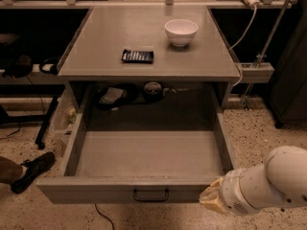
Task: Close top drawer
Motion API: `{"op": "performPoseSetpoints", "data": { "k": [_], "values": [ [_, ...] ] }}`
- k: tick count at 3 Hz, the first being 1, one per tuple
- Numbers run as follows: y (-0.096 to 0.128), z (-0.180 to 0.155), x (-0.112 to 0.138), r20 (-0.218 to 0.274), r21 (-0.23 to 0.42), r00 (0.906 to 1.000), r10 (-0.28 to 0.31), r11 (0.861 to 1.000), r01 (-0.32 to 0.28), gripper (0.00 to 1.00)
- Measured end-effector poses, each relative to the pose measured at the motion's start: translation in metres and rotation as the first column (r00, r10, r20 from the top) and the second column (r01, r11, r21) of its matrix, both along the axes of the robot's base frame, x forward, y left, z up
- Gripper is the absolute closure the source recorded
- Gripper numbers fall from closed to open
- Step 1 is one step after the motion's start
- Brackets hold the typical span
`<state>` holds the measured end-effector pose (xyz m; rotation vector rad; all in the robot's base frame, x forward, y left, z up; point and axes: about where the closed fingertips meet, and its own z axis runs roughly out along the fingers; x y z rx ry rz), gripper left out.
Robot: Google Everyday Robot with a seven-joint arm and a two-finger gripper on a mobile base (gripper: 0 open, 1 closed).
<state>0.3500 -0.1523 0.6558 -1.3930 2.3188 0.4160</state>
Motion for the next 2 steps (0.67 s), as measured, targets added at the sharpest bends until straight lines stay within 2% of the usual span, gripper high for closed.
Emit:
{"op": "performPoseSetpoints", "data": {
  "k": [2],
  "values": [
    [0.029, 0.000, 0.050, 0.073, 0.051, 0.9926, 0.096, 0.994, -0.100, 0.39]
  ]
}}
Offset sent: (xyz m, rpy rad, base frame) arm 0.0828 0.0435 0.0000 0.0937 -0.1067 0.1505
